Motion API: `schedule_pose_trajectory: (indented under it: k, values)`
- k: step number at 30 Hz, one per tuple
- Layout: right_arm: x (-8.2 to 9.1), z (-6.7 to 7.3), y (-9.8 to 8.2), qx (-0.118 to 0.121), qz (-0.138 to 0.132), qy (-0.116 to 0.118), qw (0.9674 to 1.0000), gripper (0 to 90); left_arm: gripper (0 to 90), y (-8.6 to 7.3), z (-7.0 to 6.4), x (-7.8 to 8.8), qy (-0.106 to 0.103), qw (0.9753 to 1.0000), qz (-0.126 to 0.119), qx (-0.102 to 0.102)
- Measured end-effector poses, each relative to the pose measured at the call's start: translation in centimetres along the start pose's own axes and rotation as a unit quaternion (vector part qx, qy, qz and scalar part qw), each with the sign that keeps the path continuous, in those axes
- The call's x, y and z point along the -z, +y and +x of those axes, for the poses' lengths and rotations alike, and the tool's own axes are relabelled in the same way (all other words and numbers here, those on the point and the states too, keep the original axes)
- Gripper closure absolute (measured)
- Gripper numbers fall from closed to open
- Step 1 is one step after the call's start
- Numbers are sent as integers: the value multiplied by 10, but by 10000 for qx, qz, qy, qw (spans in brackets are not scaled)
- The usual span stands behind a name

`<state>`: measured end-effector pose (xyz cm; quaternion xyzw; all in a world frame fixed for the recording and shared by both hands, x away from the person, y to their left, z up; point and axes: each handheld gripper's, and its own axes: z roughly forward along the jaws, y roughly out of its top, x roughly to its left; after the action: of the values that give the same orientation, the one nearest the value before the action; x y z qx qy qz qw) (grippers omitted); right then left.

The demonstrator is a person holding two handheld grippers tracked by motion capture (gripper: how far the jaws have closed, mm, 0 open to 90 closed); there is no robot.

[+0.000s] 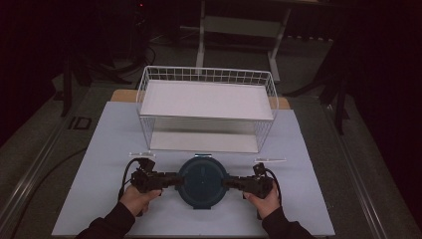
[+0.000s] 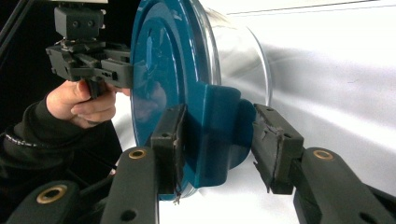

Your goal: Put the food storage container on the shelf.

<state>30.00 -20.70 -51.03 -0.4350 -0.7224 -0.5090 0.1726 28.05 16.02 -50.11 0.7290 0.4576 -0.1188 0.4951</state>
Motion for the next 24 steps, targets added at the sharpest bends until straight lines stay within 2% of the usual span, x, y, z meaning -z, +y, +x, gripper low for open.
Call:
schedule_pose_trajectory:
  k: [4, 8, 13, 15, 19, 24]
  values:
    - [1, 3, -1, -36, -20, -17, 10000, 568, 563, 0, -4, 1, 48, 10000, 16, 82]
    - [2, 3, -2, -57, -65, -19, 10000, 568, 565, 1, -7, 1, 98, 9999, 22, 49]
    - [4, 5, 1, 59, -101, -56, 9999, 568, 565, 5, -9, 2, 98, 9999, -70, -105]
    - [6, 6, 6, 140, -171, -88, 9997, 567, 564, 12, -10, 1, 130, 9996, -107, -243]
    - [9, 5, 12, 203, -225, -118, 9995, 567, 562, 18, -10, -1, 145, 9992, -155, -348]
    - [13, -1, 26, 307, -355, -133, 9988, 567, 561, 34, -9, -5, 188, 9979, -307, -547]
